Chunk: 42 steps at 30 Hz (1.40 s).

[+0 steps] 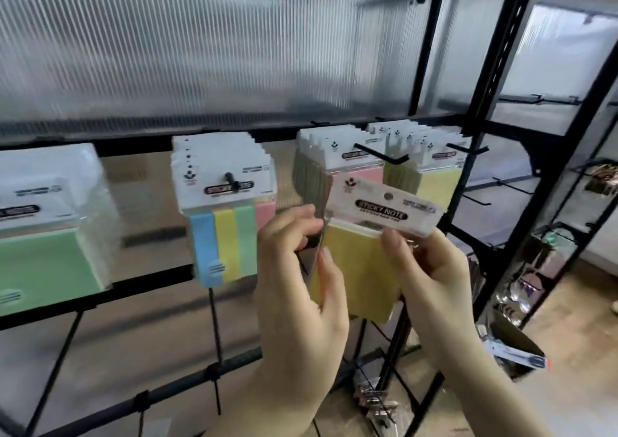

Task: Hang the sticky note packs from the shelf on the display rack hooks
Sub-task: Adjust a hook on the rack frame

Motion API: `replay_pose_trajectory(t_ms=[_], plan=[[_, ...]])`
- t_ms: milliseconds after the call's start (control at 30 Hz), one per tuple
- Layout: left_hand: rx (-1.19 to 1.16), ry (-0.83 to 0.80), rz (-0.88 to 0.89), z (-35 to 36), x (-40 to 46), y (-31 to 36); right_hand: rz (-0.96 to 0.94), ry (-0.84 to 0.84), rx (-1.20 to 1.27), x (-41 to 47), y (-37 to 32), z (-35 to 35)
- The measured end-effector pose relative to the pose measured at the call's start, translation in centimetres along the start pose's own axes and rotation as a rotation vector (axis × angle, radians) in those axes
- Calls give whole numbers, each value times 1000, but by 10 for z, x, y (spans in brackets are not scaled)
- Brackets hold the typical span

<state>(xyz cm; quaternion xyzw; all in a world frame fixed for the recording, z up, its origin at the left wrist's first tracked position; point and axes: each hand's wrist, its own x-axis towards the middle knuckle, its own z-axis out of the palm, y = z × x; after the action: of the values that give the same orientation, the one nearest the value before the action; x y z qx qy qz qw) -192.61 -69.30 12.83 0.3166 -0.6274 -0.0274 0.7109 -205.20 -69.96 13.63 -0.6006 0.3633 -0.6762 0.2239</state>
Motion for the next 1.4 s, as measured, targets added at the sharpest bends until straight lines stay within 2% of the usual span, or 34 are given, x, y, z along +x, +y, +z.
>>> replay_pose_trajectory(t_ms=[67, 133, 267, 467, 600, 900, 1400], plan=[[109, -56, 37, 22, -1, 1, 20, 33, 15, 16, 2, -17], [150, -99, -22, 44, -1, 2, 43, 36, 52, 31, 6, -31], [-6, -167, -274, 80, 1, 7, 79, 22, 69, 52, 18, -59], [-158, -228, -409, 119, 8, 4, 117, -53, 65, 81, 33, -95], [-142, -189, -373, 137, 9, 8, 70, -98, 63, 96, 38, -114], [-102, -222, -291, 169, 19, 16, 38, -22, 76, 125, 53, -136], [38, -222, -292, 183, 22, 5, 127, -131, 100, 145, 71, -142]])
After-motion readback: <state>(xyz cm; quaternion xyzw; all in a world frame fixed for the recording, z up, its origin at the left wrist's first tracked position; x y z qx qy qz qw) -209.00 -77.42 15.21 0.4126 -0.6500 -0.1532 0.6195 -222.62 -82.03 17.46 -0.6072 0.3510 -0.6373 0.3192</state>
